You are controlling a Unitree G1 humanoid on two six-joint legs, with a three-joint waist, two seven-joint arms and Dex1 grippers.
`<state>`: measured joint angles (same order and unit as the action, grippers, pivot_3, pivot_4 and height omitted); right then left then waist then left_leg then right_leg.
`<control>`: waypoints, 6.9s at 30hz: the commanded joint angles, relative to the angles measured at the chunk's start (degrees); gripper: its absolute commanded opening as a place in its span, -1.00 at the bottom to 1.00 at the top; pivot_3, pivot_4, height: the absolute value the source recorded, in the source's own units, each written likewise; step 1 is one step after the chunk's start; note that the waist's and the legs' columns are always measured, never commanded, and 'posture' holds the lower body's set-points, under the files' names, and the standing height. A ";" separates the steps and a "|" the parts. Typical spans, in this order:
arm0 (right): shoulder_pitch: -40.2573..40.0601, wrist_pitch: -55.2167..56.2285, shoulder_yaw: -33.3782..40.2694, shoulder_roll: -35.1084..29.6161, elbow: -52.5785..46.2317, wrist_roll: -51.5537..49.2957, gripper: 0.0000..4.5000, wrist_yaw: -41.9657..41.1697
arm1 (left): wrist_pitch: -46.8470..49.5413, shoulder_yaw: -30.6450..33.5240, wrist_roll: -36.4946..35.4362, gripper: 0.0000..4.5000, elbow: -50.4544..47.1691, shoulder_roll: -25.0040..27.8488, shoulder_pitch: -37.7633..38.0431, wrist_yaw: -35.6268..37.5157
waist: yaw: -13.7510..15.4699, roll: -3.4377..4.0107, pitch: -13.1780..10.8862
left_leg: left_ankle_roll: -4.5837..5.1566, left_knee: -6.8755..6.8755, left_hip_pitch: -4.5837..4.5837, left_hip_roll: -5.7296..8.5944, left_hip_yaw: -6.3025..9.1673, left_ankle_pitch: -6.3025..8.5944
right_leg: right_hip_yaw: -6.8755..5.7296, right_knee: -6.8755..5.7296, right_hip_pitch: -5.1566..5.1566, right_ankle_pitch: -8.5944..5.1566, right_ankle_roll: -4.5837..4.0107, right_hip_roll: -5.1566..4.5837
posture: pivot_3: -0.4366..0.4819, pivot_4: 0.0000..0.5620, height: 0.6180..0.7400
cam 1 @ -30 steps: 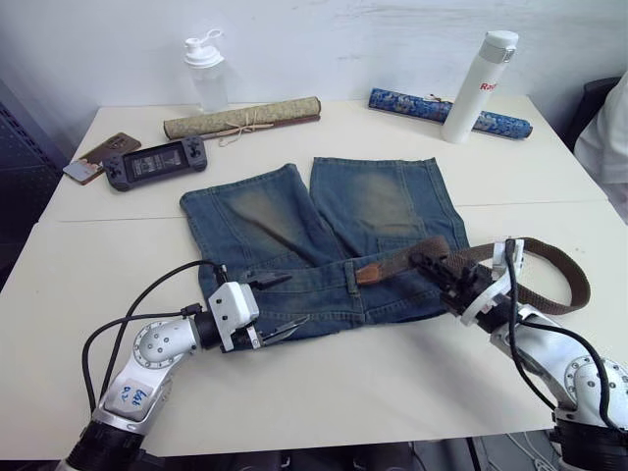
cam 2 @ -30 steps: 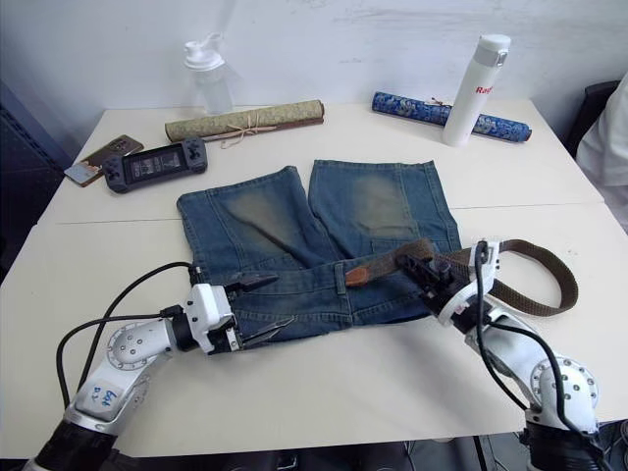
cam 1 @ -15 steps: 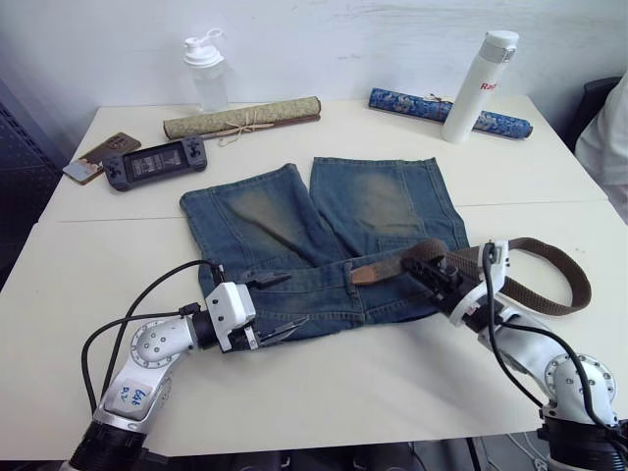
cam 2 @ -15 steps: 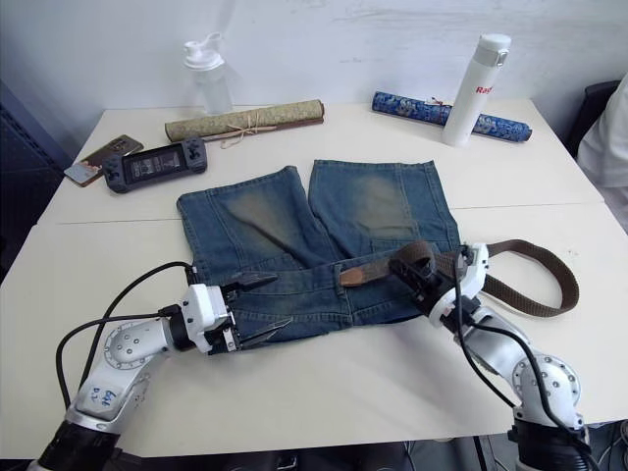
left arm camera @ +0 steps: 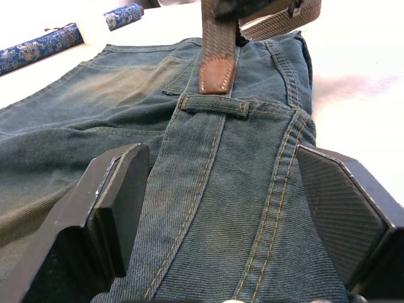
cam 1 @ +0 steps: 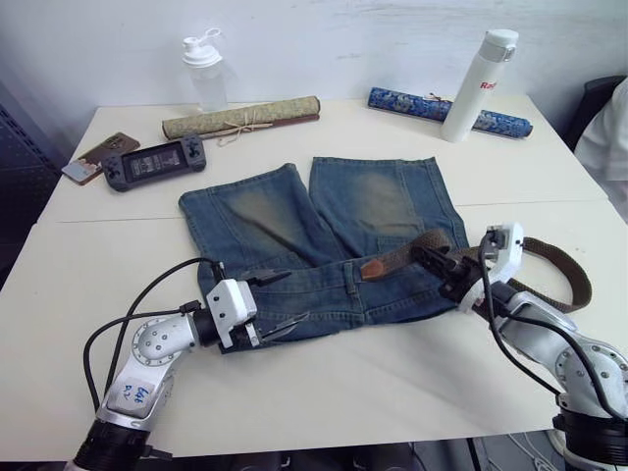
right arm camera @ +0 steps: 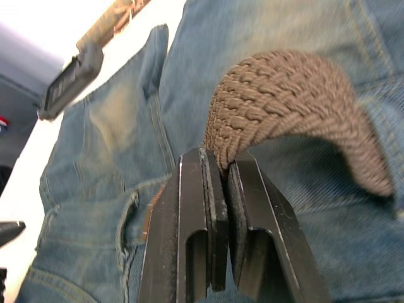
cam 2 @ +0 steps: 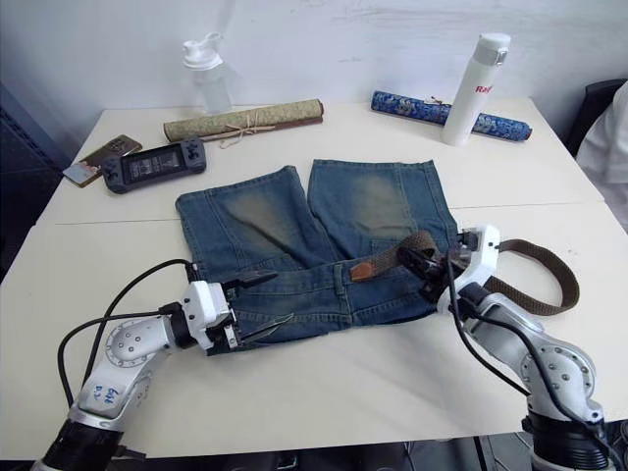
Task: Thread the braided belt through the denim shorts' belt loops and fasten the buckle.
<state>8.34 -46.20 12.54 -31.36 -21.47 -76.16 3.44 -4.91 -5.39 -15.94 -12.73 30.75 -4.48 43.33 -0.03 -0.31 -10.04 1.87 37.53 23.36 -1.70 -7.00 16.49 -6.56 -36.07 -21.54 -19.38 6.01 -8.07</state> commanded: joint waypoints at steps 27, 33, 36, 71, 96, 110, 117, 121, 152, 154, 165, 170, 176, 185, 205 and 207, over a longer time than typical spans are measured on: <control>1.22 2.63 -7.42 12.67 -5.06 16.59 -1.00 -2.06 | 1.50 1.17 0.64 0.79 -2.69 -1.18 -2.01 -0.48 | -0.20 0.00 0.00 | -0.10 -0.20 -0.06 -0.01 -0.01 -0.06 | 0.02 0.03 -0.03 0.00 0.00 0.09 | -0.05 -0.47 0.63; -0.88 1.08 -8.08 14.69 -5.58 16.28 -1.00 -2.18 | 1.77 1.41 0.77 0.79 -2.95 -1.10 -1.78 -0.79 | -0.18 0.00 0.00 | -0.11 -0.23 -0.05 -0.01 -0.02 -0.06 | 0.01 0.04 -0.03 0.00 0.00 0.09 | -0.05 -0.47 0.63; -0.66 -1.43 -5.89 18.15 -3.55 9.04 -1.00 0.98 | 1.66 1.45 0.95 0.79 -3.02 -0.93 -1.47 -0.86 | -0.24 0.00 0.00 | -0.11 -0.23 -0.07 -0.02 -0.02 -0.06 | 0.03 0.03 -0.03 0.00 0.00 0.10 | -0.05 -0.47 0.63; 3.69 -6.72 -2.45 22.44 7.90 -12.66 -1.00 10.02 | -43.88 -8.24 60.09 0.68 22.91 4.25 -18.86 -37.63 | -1.50 0.01 0.01 | -0.12 -0.42 -0.07 -0.07 -0.06 -0.07 | -0.02 -0.12 -0.08 0.00 -0.02 0.11 | -0.05 -0.47 0.63; 3.06 -4.39 -0.79 18.33 2.35 -17.97 -0.07 14.48 | -40.91 -8.92 59.78 -1.00 20.77 5.33 -17.94 -37.63 | -1.50 0.01 0.01 | -0.13 -0.40 -0.07 -0.07 -0.07 -0.07 | -0.02 -0.14 -0.08 0.00 -0.02 0.10 | -0.05 -0.47 0.63; -15.31 30.32 -25.48 -28.59 -15.78 61.46 0.98 -30.52 | -39.56 -9.53 56.60 -1.00 19.68 4.62 -17.76 -35.10 | -1.20 -0.12 -0.08 | -0.18 -0.31 -0.12 -0.01 -0.15 -0.08 | -0.41 0.04 -0.09 -0.02 0.03 0.05 | -0.05 -0.47 0.63; -9.43 41.14 -32.05 -22.63 -1.46 90.12 0.98 -22.01 | -39.18 -9.52 55.63 -1.00 18.86 4.26 -17.58 -33.98 | -0.84 -0.34 -0.03 | -0.21 -0.08 -0.18 0.01 -0.12 -0.18 | -0.53 -0.08 0.03 -0.01 0.05 -0.02 | -0.05 -0.47 0.63; -9.08 42.82 -33.26 -18.83 2.34 96.80 0.87 -21.59 | -39.18 -9.46 55.54 -1.00 18.80 4.28 -17.59 -33.60 | -0.18 -0.57 0.11 | -0.22 -0.04 -0.24 -0.03 -0.11 -0.18 | -0.53 -0.12 0.08 -0.01 0.05 0.03 | -0.05 -0.47 0.63; -5.78 50.53 -15.39 -20.24 23.42 98.46 -0.95 -23.37 | -35.61 -6.96 56.38 -1.00 10.46 7.09 -14.70 -32.56 | 1.54 -0.54 0.10 | 0.05 0.34 -0.10 0.21 0.04 -0.13 | -0.81 -0.46 0.15 -0.01 0.05 -0.33 | -0.05 -0.47 0.63; -5.82 50.96 -15.37 -19.27 22.71 97.39 -0.95 -23.91 | -35.50 -7.21 56.39 -1.00 10.46 6.91 -14.89 -32.63 | 1.50 -0.53 0.10 | 0.05 0.34 -0.10 0.20 0.04 -0.13 | -0.84 -0.46 0.15 -0.01 0.05 -0.32 | -0.05 -0.47 0.63; -11.89 41.50 -5.43 -16.05 9.92 82.58 -0.08 -34.36 | -35.72 -7.78 56.58 -1.00 11.05 6.37 -15.41 -33.16 | 1.45 -0.43 0.04 | 0.04 0.33 -0.10 0.14 0.03 -0.14 | -0.84 -0.48 0.14 -0.02 0.05 -0.25 | -0.05 -0.47 0.63; -17.58 26.05 7.47 -20.06 -0.21 64.36 0.97 -48.25 | -35.70 -7.75 56.31 -1.00 10.72 6.21 -15.12 -32.98 | 1.56 -0.33 -0.02 | 0.10 0.33 -0.09 0.17 0.05 -0.10 | -0.85 -0.44 0.15 -0.01 0.05 -0.28 | -0.05 -0.47 0.63; -13.19 -10.72 12.59 -20.61 -14.79 14.38 0.97 -45.86 | -35.68 -7.80 56.43 -1.00 10.53 5.94 -14.87 -33.10 | 0.75 -0.32 -0.03 | 0.21 0.33 -0.10 -0.02 0.24 0.03 | -0.72 -0.45 0.18 -0.03 -0.01 -0.25 | -0.05 -0.47 0.63; -0.87 -6.41 -6.96 5.77 -2.75 -22.57 0.97 7.94 | -35.13 -7.35 56.85 -1.00 9.42 5.60 -14.60 -33.41 | 0.94 -0.38 -0.10 | -0.02 0.42 0.04 0.05 0.32 -0.07 | -0.90 -0.51 0.16 -0.07 -0.08 -0.35 | -0.05 -0.47 0.63; 1.42 7.34 -8.40 19.83 2.46 -24.85 0.72 24.14 | -35.15 -7.38 56.86 -1.00 9.10 5.88 -14.42 -33.63 | 0.53 -0.34 -0.10 | 0.03 0.33 0.07 0.05 0.12 -0.04 | -0.85 -0.84 -0.05 -0.05 -0.04 -0.34 | -0.05 -0.47 0.63; 1.41 7.42 -8.39 19.78 2.63 -23.92 0.40 23.83 | -35.20 -7.40 56.89 -1.00 9.12 5.86 -14.41 -33.68 | 0.40 -0.34 -0.10 | 0.03 0.33 0.07 0.05 0.12 -0.04 | -0.85 -0.84 -0.05 -0.06 -0.04 -0.34 | -0.05 -0.47 0.63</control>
<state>9.22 -39.28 3.17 -11.67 -17.71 -100.24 28.12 -39.64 -13.55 41.22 -1.77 36.51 -18.93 10.75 0.37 -0.65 -10.15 1.89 37.86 23.44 -1.65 -6.88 16.44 -7.40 -36.90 -21.59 -19.43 5.97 -8.42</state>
